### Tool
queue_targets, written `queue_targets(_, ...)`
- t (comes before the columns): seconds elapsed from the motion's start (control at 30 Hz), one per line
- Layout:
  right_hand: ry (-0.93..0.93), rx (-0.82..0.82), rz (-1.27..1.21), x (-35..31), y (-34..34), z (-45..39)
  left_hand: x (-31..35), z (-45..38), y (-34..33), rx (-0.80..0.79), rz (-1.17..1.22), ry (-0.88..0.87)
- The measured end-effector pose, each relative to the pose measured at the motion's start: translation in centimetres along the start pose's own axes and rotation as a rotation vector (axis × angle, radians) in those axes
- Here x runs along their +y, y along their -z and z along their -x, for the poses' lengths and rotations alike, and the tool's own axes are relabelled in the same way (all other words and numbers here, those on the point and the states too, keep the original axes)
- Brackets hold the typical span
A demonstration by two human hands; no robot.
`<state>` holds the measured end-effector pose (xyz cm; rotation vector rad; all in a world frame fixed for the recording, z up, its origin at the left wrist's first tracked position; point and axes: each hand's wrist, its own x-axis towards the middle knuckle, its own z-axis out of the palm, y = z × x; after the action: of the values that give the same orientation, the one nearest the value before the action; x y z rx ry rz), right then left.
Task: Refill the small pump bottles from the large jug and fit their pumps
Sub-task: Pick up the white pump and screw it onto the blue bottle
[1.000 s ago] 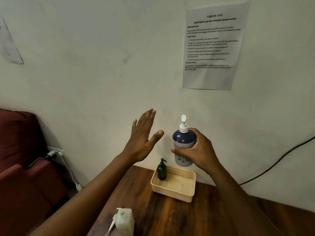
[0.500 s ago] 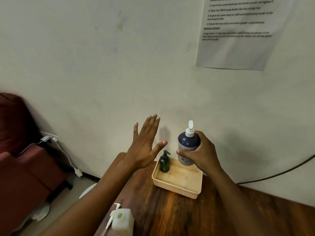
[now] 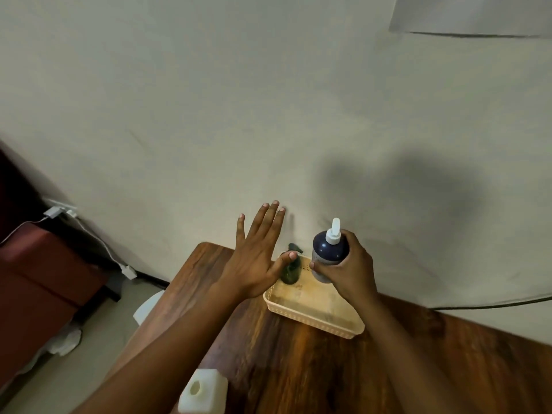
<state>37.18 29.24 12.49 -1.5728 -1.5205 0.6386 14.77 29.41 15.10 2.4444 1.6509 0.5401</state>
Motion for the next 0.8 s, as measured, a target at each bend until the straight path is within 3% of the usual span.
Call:
queue_targets(0.5, -0.074, 0.085, 0.094, 10.1, -9.0, -1.0, -3.8, -0.1, -7.9, -0.041, 0.037, 0.041)
queue_targets(0.8, -0.116, 0.07, 0.147, 12.3, -12.1, -0.7, -4.4, 0.3, -10.9, -0.082, 0.027, 0.064)
